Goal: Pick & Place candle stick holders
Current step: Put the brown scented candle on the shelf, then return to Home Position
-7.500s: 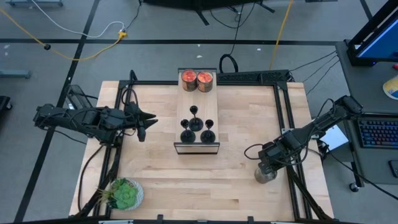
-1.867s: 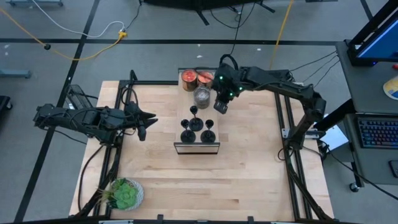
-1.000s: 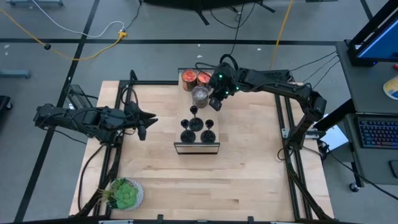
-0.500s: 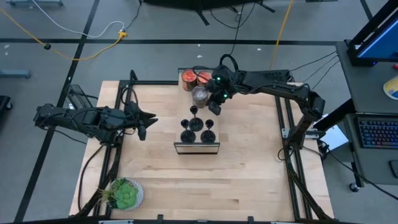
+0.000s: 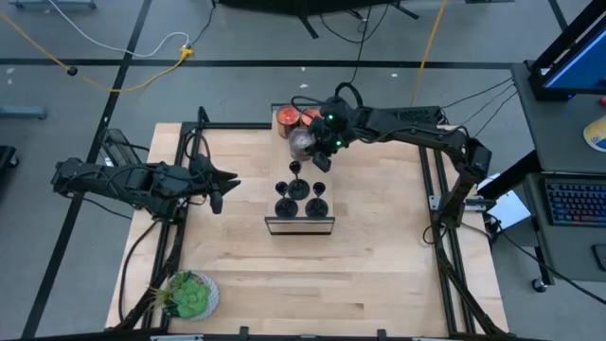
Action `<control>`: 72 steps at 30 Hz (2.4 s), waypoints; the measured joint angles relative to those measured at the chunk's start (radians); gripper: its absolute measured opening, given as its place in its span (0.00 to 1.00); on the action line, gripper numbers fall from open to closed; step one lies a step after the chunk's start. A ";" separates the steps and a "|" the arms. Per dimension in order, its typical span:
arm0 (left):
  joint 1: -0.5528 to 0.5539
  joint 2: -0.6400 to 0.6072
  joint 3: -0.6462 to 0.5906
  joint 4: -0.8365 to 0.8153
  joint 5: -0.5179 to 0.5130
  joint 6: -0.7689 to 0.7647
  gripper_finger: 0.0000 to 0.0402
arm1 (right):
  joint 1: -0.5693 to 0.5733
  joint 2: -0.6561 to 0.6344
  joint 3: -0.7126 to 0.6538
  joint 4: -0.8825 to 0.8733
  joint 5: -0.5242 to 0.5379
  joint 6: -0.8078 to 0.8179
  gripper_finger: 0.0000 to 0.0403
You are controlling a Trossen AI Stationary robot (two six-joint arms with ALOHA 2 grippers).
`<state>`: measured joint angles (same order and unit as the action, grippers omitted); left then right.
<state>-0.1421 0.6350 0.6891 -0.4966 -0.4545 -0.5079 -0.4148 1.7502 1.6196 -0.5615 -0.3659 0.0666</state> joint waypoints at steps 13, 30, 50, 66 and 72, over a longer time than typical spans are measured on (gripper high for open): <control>0.000 0.000 0.000 0.000 0.000 0.001 0.30 | -0.012 -0.021 -0.001 -0.045 0.022 0.000 0.00; 0.000 0.000 0.000 0.001 0.047 -0.045 0.30 | 0.012 -0.352 0.000 -0.364 0.384 -0.130 0.00; 0.000 0.000 -0.001 0.096 0.142 0.145 0.30 | 0.025 -0.646 -0.177 -0.416 0.399 -0.001 0.01; 0.011 -0.180 -0.263 0.395 0.202 0.187 0.30 | 0.024 -1.102 -0.792 -0.047 0.370 0.196 0.01; 0.011 -0.335 -0.274 0.315 0.200 0.227 0.30 | 0.024 -1.267 -0.851 -0.079 0.443 0.236 0.01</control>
<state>-0.1314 0.2996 0.4156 -0.1813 -0.2545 -0.2810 -0.3908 0.4834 0.7686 -0.6400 0.0776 0.3030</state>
